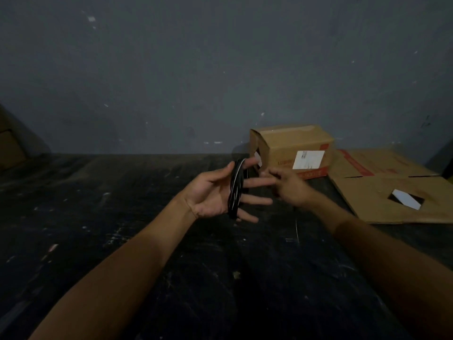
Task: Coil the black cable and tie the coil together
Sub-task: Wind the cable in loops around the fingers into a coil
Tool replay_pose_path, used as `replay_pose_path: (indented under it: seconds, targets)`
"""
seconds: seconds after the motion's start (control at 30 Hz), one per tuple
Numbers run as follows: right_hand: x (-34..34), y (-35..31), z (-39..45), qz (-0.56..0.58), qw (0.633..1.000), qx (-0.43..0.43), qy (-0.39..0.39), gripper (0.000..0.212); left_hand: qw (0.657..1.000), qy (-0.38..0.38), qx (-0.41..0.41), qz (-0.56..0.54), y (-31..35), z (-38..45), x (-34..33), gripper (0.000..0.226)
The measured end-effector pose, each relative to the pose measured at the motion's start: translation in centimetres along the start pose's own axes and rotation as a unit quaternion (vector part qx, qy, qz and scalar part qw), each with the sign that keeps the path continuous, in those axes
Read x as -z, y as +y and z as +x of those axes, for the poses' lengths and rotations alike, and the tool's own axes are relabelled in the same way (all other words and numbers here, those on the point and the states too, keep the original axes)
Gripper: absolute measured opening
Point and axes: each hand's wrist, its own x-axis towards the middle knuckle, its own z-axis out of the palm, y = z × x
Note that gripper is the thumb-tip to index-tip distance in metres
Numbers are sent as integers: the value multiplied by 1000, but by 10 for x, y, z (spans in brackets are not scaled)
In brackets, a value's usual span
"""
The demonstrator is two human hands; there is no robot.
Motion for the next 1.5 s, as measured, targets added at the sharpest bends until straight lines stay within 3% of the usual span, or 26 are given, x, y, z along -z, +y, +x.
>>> replay_pose_path:
  seconds: [0.1,0.27,0.7,0.87,1.1,1.27,1.4,1.5]
  targets:
    - [-29,26,-12,12,1000,-10,-15,22,999,-11,-36,-12,7,4,-7,43]
    - [-65,41,-30,-28,996,-38,-80,25,994,60,-88,-11,20,5,-4,45]
    - [-89,-15,-41,-126,980,72,-137,29,963,235,-131,-3,17,-2,36,42]
    - [-68,-43,-36,-208,964,77,-144,29,955,284,-87,21,4,-9,49,40]
    - [-20,-76,-18,-329,929,60,-158,18,958,286,-20,14,-12,-16,50,53]
    - [6,-93,-1,-361,919,70,-139,16,962,264,46,56,-21,-14,40,43]
    - [16,-96,5,-369,916,80,-133,12,961,241,101,94,-19,-13,32,54]
    - [25,-99,7,-377,911,89,-142,11,962,210,134,111,-16,-12,25,47]
